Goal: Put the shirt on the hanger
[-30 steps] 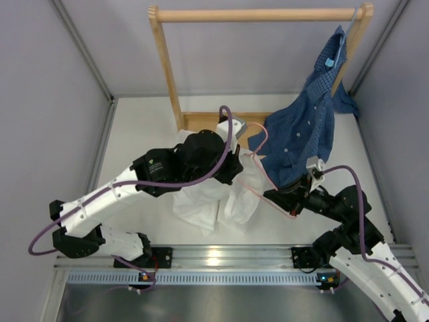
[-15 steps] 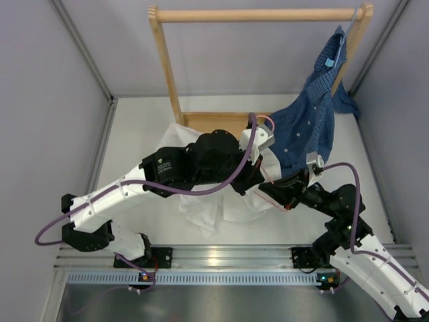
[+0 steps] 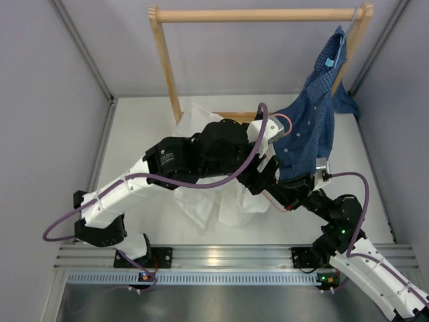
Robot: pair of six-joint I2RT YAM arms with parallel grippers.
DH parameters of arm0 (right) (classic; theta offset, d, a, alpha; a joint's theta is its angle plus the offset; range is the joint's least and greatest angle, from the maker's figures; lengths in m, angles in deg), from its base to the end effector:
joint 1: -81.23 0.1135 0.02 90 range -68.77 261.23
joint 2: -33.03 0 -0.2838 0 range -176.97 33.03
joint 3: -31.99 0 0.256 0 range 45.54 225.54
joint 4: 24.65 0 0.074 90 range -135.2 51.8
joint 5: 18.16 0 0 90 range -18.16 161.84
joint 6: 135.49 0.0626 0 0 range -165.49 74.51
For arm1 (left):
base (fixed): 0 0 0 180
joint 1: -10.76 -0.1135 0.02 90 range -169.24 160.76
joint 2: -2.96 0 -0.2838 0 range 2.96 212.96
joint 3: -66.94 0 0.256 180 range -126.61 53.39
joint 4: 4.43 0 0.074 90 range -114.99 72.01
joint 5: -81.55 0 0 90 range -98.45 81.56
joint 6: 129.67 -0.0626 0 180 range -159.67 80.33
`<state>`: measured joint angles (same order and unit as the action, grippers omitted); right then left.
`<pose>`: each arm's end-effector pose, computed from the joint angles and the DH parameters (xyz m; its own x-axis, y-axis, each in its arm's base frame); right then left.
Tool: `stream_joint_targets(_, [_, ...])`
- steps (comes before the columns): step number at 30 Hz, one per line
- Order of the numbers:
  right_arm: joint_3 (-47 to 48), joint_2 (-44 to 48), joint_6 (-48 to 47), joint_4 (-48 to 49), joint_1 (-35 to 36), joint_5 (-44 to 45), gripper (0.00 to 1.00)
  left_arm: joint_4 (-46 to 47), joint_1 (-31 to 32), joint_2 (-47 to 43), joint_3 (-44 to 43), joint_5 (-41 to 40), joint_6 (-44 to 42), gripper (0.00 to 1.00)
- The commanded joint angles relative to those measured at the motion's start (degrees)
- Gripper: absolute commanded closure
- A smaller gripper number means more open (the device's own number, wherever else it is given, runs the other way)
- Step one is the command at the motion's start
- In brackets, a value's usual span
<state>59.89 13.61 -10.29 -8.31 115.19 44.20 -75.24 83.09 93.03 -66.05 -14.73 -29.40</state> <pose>0.0858 0.0928 0.3000 -0.2021 0.4796 -0.8539 -0.8905 0.2730 0.3641 0.1062 -0.3107 0.5079 -0.3033 0.3683 -0.8788 0.8777 0.4670 -0.1072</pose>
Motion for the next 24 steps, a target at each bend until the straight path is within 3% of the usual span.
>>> stream_joint_targets(1, [0.33,0.78,-0.13,10.98,-0.38,2.32,1.0,-0.32,0.17,-3.82,-5.01,0.24,-6.81,0.04])
stream_joint_targets(5, [-0.72,2.54,-0.4,11.07,-0.38,2.15,1.0,5.63,0.09,-10.68,0.05,-14.51,-19.29,0.02])
stream_joint_targets(6, [-0.9,2.81,-0.48,10.89,-0.38,1.89,1.0,14.19,-0.17,-12.52,8.17,-18.11,-22.97,0.02])
stream_joint_targets(8, [-0.9,3.68,-0.83,9.15,-0.38,1.28,1.0,24.33,-2.01,-16.49,15.08,-17.02,-31.51,0.02])
stream_joint_targets(11, [-0.81,5.0,-0.75,6.6,-0.38,-0.04,1.0,22.46,-15.42,-13.87,11.44,3.21,-28.2,0.02])
stream_joint_targets(12, [-0.64,5.35,-0.92,5.98,-0.38,-0.83,1.0,20.97,-22.17,-12.82,10.03,16.35,-27.41,0.02])
stream_joint_targets(14, [0.58,5.45,-1.97,3.79,-0.29,-2.93,1.0,17.29,-24.08,-9.14,5.2,24.44,-30.11,0.03])
stream_joint_targets(15, [1.11,5.45,-2.5,0.9,-0.38,-3.56,1.0,12.74,-24.34,-8.07,3.53,32.92,-32.56,0.03])
stream_joint_targets(18, [2.35,5.62,-3.91,-2.46,-0.38,-4.7,1.0,7.88,-24.96,-5.51,-0.35,44.56,-34.43,0.02])
stream_joint_targets(24, [3.84,5.71,-4.79,-4.75,-0.38,-7.25,1.0,3.56,-26.9,-4.98,1.22,57.86,-36.97,0.05])
